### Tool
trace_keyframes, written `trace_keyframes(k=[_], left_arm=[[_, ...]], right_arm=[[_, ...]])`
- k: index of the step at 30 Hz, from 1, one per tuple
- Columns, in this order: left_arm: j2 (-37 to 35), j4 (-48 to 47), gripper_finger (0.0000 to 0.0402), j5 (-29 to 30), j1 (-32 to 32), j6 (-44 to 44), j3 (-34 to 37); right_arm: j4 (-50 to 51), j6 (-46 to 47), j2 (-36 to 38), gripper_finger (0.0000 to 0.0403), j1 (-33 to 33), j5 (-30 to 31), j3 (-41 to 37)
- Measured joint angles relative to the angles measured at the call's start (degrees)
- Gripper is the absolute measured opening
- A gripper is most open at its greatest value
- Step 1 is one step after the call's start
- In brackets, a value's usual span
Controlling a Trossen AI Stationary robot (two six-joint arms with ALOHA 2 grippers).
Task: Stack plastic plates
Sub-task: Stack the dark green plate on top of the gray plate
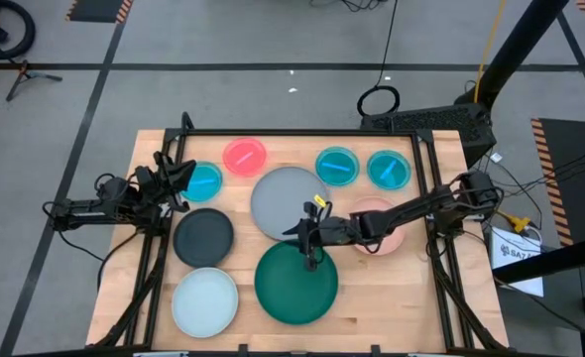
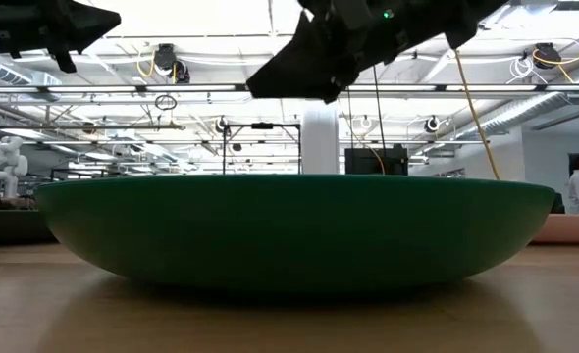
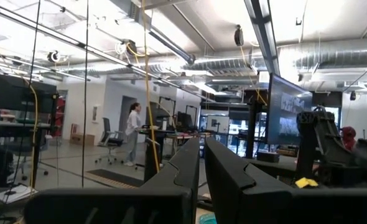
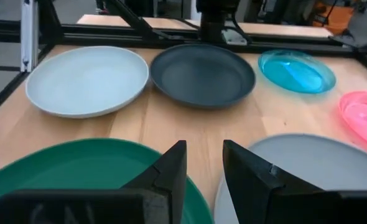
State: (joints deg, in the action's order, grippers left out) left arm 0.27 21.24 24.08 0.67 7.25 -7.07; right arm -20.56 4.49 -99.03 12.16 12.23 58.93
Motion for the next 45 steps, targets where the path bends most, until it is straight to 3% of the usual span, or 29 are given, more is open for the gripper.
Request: trace_keyframes(k=[4,7,15,21,24,27,40,45], left_arm=[[0.00,0.03,0.0031,0.03,0.00,0.00,0.00],[0.00,0.11,0.0031,0.04,0.00,-0.06,0.00],[0.00,1.74,0.0031,0.07,0.01,-3.33,0.00],[0.00,1.52,0.0031,0.07,0.00,-3.52,0.00],[0.00,1.39,0.0031,0.07,0.00,-3.72,0.00],[0.00,1.38,0.0031,0.07,0.00,-4.23,0.00],[0.00,1.34,0.0031,0.07,0.00,-4.55,0.00],[0.00,1.34,0.0031,0.07,0.00,-4.55,0.00]], right_arm=[[6.64,1.81,-4.31,0.0098,0.79,-0.33,6.58],[17.79,4.38,-7.37,0.0098,1.32,-0.50,13.27],[48.26,21.68,-11.38,0.0098,1.46,-0.75,27.10],[63.80,38.97,-10.98,0.0098,1.46,-8.10,29.74],[67.84,46.94,-11.01,0.0098,1.46,-11.95,29.82],[70.09,48.38,-11.01,0.0098,1.44,-15.52,29.82],[71.30,49.31,-11.01,0.0095,0.02,-16.73,29.84],[73.14,48.91,-11.01,0.0056,-0.94,-16.76,29.84]])
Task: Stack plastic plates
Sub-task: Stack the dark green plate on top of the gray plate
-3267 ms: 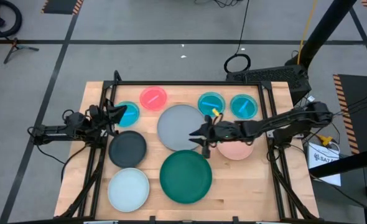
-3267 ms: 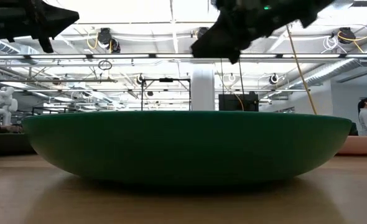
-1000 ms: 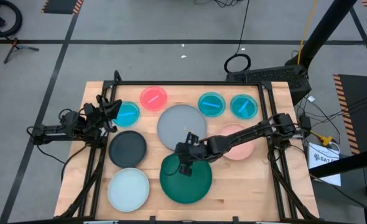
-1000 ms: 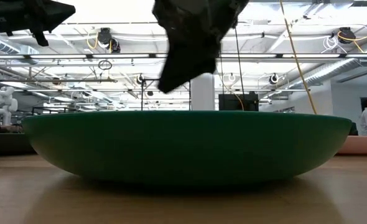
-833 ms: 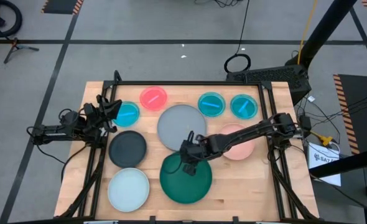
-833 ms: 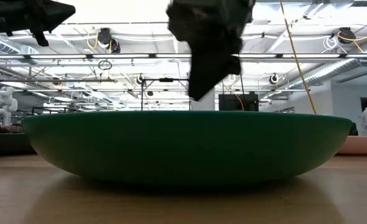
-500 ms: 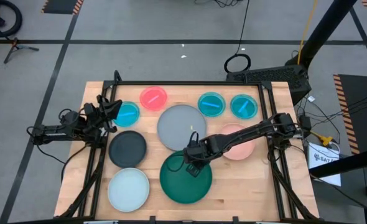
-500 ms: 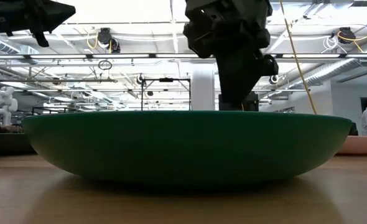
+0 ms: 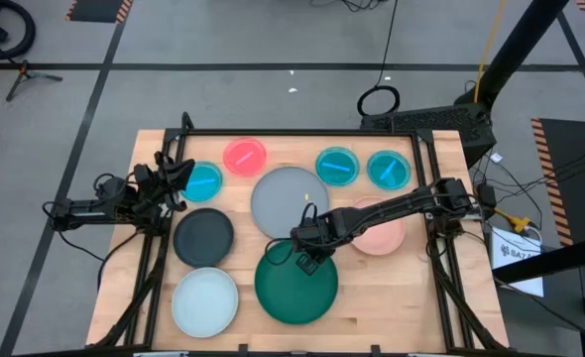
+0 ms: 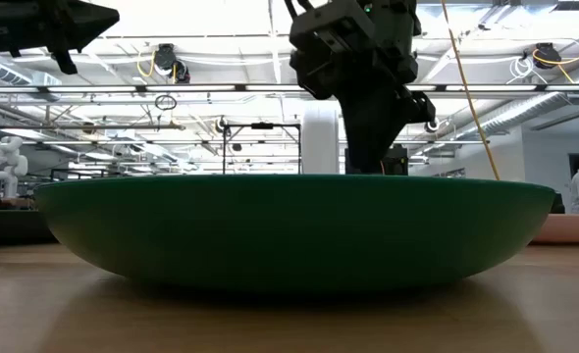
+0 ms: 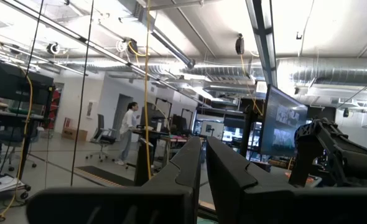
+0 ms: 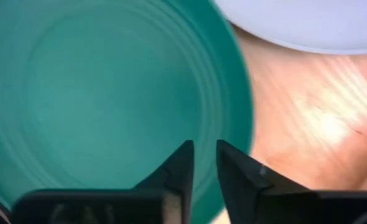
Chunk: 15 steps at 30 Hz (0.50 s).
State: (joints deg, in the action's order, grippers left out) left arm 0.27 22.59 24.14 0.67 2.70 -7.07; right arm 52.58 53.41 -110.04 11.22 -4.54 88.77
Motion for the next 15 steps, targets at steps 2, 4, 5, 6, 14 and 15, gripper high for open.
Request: trace_keyframes(k=[2,4,5,6,14,15], left_arm=[[0.00,0.00,0.0031,0.00,0.00,0.02,0.00],[0.00,-0.01,0.0031,0.00,0.00,0.04,0.00],[0.00,-0.02,0.0031,0.00,0.01,0.04,0.00],[0.00,-0.02,0.0031,0.00,0.00,0.04,0.00],[0.00,-0.05,0.0031,0.00,0.01,0.07,0.00],[0.00,-0.07,0.0031,0.00,0.01,0.07,0.00]], right_arm=[[1.40,-0.26,0.00,0.0030,-0.41,0.04,-0.02],[2.56,-0.32,0.00,0.0009,-0.76,0.85,0.00],[2.89,-0.29,0.00,0.0005,-0.92,1.43,0.00],[3.10,-0.22,0.00,0.0008,-1.07,1.59,-0.01],[3.39,-0.11,0.00,0.0116,-1.79,3.08,-0.02],[3.44,-0.11,0.00,0.0131,-1.82,3.57,0.00]])
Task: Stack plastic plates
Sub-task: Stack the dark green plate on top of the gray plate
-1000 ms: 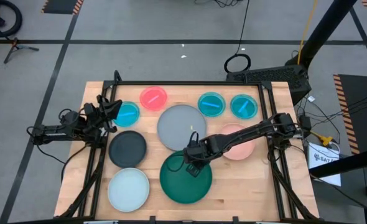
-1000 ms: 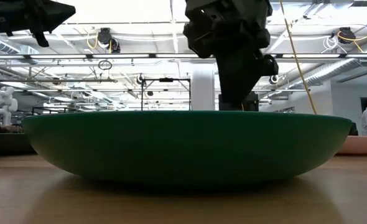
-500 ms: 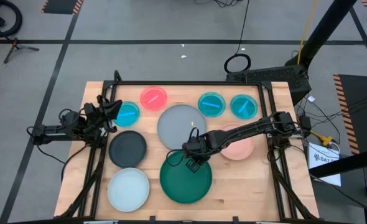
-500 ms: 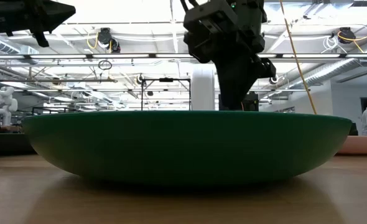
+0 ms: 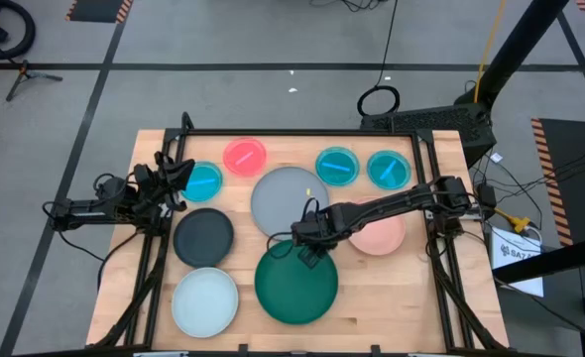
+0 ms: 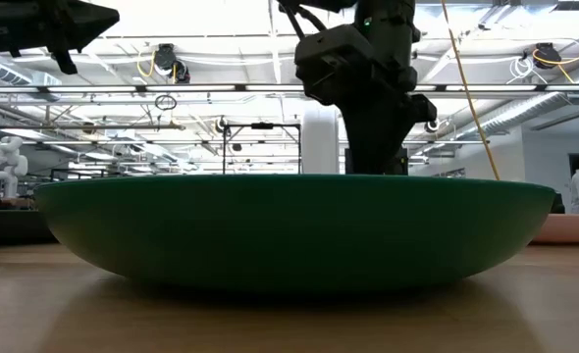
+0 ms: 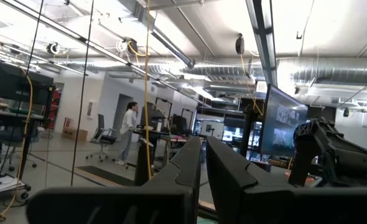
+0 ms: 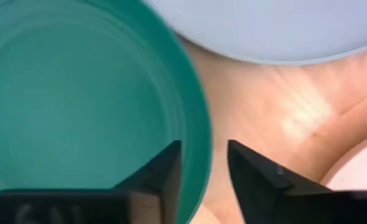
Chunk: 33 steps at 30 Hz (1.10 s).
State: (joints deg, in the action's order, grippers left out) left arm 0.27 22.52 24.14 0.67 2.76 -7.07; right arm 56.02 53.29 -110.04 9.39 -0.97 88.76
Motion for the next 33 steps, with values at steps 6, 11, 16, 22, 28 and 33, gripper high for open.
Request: trace_keyframes(k=[6,11,16,22,28,33], left_arm=[[0.00,-0.02,0.0031,0.00,-0.01,0.04,0.00],[0.00,-0.04,0.0031,0.00,-0.01,0.35,0.00],[0.00,-0.04,0.0031,0.00,0.01,0.26,0.00],[0.00,-0.04,0.0031,-0.01,-0.01,0.09,0.00],[0.00,-0.02,0.0031,-0.01,0.00,-0.07,0.00],[0.00,0.01,0.0031,-0.02,-0.01,-0.31,0.00]], right_arm=[[-0.07,0.01,0.00,0.0192,-0.01,1.37,0.01],[-1.38,-0.06,-1.58,0.0200,0.42,1.21,-0.01],[-1.33,-2.60,-4.34,0.0191,0.47,0.91,-0.01],[-1.44,-3.24,-5.09,0.0165,0.47,0.89,-0.01],[-3.00,-3.45,-5.07,0.0105,0.45,0.91,-0.01],[-3.19,-3.47,-5.07,0.0047,0.45,0.93,-0.01]])
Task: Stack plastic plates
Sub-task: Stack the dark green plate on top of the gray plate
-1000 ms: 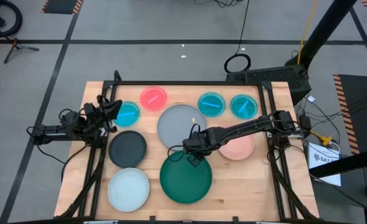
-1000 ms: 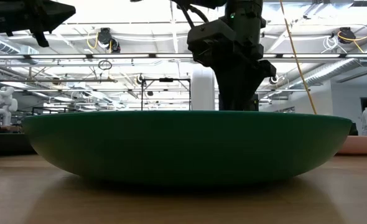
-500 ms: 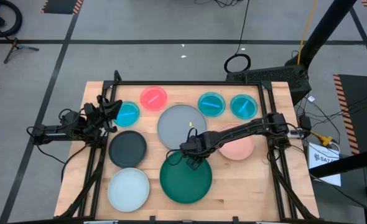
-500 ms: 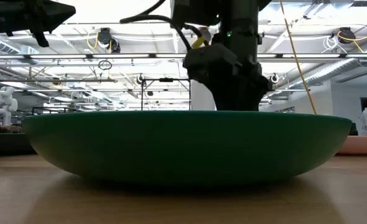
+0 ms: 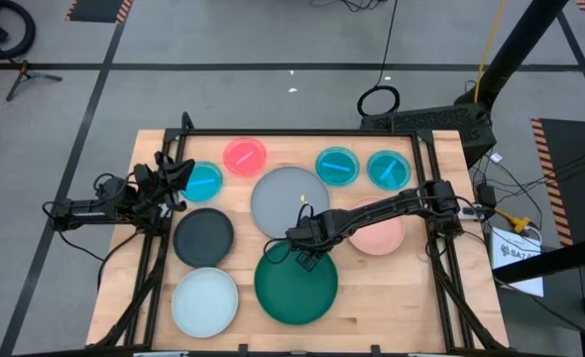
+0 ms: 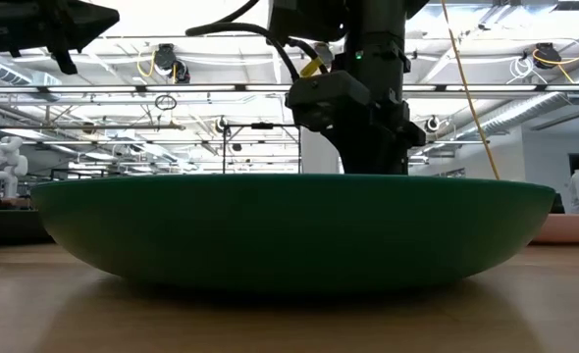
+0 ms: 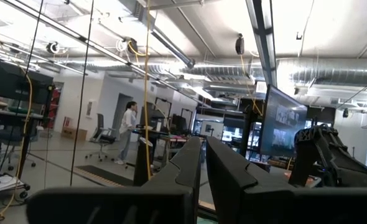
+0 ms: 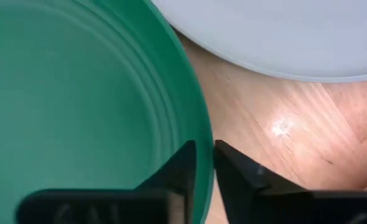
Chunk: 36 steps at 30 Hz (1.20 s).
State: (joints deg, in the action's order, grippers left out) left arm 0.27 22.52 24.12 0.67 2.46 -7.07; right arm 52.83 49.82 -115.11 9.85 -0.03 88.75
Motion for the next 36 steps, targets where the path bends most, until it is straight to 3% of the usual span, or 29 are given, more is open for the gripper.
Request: trace_keyframes(k=[4,13,25,36], left_arm=[[0.00,0.00,0.0031,0.02,0.01,0.00,0.00],[0.00,0.02,0.0031,0.02,0.00,-0.01,0.00],[0.00,0.02,0.0031,0.00,0.00,-0.44,0.00],[0.00,0.04,0.0031,0.00,0.00,-0.70,0.00]], right_arm=[[-0.08,-0.16,0.00,0.0008,0.02,-0.05,0.00],[-0.30,-0.46,0.73,0.0004,0.02,-0.06,-0.04],[-2.70,-4.55,8.59,0.0001,-0.63,-0.01,-0.04],[-7.10,-15.47,13.15,0.0000,-7.36,-0.07,-0.07]])
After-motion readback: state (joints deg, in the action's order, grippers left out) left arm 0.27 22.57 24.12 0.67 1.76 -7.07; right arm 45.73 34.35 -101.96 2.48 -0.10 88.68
